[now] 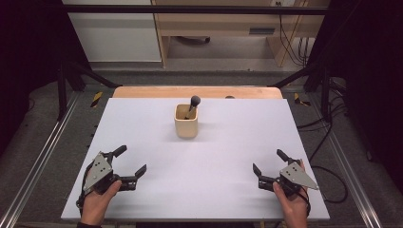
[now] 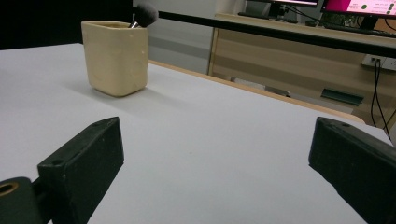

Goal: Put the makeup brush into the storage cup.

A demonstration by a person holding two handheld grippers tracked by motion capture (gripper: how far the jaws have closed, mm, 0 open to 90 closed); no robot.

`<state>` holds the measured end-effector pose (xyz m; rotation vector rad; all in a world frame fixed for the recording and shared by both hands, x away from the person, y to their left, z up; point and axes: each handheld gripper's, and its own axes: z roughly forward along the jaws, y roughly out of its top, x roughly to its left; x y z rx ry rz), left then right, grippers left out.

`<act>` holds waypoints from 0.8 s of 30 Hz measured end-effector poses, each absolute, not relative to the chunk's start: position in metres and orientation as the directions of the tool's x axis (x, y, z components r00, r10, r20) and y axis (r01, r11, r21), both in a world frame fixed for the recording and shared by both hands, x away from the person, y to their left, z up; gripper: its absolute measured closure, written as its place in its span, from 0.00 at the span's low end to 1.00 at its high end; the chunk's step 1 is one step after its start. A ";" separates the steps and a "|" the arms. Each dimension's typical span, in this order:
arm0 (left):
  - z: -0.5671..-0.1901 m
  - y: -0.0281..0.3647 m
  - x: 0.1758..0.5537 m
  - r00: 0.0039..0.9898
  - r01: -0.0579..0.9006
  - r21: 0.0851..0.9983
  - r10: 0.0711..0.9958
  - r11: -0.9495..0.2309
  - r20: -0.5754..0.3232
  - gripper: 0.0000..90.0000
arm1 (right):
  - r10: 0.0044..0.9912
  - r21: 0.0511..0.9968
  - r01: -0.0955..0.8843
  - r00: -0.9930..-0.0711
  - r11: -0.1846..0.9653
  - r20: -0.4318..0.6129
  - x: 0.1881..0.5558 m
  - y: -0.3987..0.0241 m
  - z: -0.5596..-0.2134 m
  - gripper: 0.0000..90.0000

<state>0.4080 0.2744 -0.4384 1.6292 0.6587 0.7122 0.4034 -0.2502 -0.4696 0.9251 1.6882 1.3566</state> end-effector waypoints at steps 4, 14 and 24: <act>-0.442 0.280 0.408 0.649 0.037 0.987 0.755 -0.156 0.094 0.04 | 0.888 0.983 0.074 -0.444 0.169 -0.119 0.403 -0.250 -0.470 0.04; -0.449 0.285 0.406 0.647 0.030 0.989 0.757 -0.146 0.092 0.04 | 0.880 0.982 0.077 -0.459 0.174 -0.120 0.404 -0.250 -0.471 0.04; -0.456 0.287 0.403 0.658 0.009 0.992 0.748 -0.123 0.086 0.04 | 0.877 0.985 0.079 -0.471 0.155 -0.100 0.406 -0.250 -0.473 0.04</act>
